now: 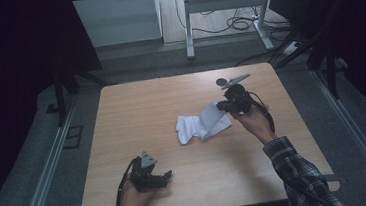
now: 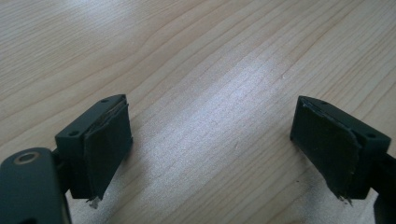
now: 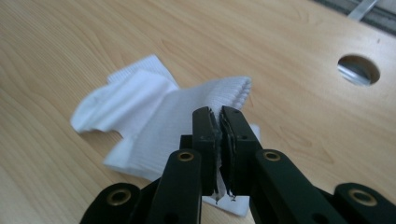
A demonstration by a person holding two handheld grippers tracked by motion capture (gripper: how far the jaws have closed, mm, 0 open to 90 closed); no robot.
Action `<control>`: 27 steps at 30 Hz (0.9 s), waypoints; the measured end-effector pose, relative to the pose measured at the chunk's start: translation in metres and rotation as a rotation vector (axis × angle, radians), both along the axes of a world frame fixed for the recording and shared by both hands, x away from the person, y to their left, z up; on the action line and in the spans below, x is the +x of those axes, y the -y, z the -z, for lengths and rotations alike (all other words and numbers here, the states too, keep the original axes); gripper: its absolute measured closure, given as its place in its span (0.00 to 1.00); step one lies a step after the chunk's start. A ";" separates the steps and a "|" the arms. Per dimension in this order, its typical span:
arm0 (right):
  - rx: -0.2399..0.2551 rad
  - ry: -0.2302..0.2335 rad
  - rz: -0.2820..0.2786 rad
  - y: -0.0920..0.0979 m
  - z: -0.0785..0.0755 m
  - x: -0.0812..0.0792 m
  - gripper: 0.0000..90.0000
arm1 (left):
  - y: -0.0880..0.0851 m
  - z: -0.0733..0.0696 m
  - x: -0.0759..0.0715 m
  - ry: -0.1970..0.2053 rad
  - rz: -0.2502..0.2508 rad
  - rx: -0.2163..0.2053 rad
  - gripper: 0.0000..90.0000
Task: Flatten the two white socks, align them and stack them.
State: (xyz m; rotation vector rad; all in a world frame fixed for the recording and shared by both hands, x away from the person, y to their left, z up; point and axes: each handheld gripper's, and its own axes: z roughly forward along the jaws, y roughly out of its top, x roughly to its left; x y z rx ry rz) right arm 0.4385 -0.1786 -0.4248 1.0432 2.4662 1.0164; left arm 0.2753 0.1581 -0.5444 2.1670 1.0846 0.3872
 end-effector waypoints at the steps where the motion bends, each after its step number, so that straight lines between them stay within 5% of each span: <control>1: 0.011 0.008 -0.004 -0.002 -0.009 -0.002 0.94 | 0.000 0.000 0.000 0.000 0.000 0.000 0.14; 11: 0.094 0.093 -0.031 -0.006 -0.064 -0.010 0.94 | 0.000 0.000 0.000 0.001 -0.002 -0.001 0.14; 17: 0.149 0.148 0.007 0.017 -0.097 -0.017 0.94 | 0.000 0.000 0.000 0.003 0.000 0.000 0.14; 21: 0.172 0.128 0.055 0.042 -0.093 -0.016 0.94 | 0.000 0.000 0.000 0.003 -0.001 0.001 0.14; 27: 0.177 0.065 0.139 0.087 -0.061 -0.011 0.93 | 0.001 0.000 0.000 -0.001 -0.004 0.001 0.14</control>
